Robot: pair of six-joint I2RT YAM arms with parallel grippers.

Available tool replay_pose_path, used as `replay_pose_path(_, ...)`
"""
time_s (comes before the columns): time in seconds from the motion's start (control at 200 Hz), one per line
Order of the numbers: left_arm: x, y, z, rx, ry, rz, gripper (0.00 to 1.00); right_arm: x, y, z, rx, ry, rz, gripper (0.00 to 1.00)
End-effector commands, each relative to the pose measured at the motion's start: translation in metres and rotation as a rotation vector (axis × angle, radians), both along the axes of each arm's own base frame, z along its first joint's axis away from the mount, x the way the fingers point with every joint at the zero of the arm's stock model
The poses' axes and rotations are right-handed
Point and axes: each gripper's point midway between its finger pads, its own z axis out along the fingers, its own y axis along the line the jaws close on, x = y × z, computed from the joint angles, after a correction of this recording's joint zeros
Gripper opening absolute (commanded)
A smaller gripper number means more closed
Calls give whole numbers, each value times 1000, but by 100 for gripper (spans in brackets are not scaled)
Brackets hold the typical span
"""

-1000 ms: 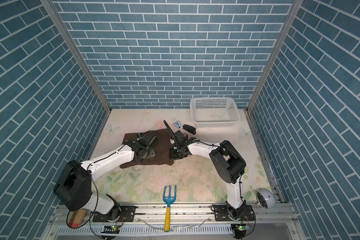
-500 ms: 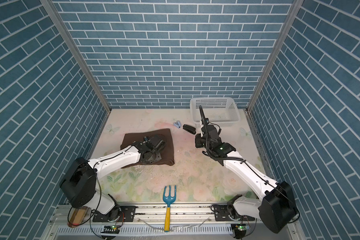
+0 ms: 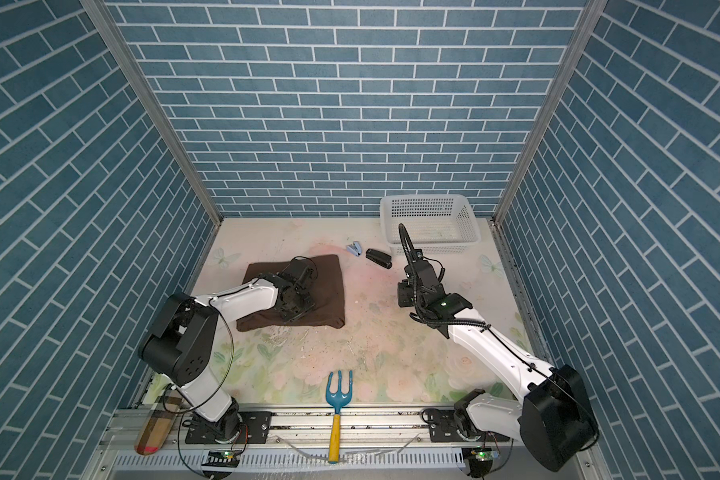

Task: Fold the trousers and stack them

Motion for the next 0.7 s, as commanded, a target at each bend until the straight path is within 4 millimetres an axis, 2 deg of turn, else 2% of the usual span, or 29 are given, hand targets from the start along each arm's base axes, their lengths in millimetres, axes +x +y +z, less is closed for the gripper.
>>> replay_pose_path(0.0, 11, 39, -17, 85, 49, 29, 36, 6, -8, 2, -37, 12, -35, 25)
replay_pose_path(0.115, 28, 74, -27, 89, 107, 107, 36, 6, -12, -2, -55, 23, -49, 24)
replay_pose_path(0.2, 42, 97, -33, 51, 132, 176, 30, 4, -18, -5, -78, 38, -63, 24)
replay_pose_path(0.255, 54, 104, -26, 38, 109, 197, 28, 1, -21, -6, -91, 51, -66, 23)
replay_pose_path(0.31, 66, 107, -11, 51, 60, 195, 29, -1, -24, -6, -102, 58, -66, 22)
replay_pose_path(0.39, 81, 103, 13, 42, -14, 182, 30, -5, -27, -6, -110, 61, -65, 22)
replay_pose_path(0.49, 89, 90, 38, 25, -72, 148, 30, -8, -33, -7, -110, 54, -86, 22)
replay_pose_path(0.615, 87, 61, 73, 90, -150, 47, 33, -12, -36, -16, -91, 62, -101, 24)
replay_pose_path(0.695, 80, 39, 85, 139, -171, -27, 37, -11, -31, -23, -87, 84, -78, 25)
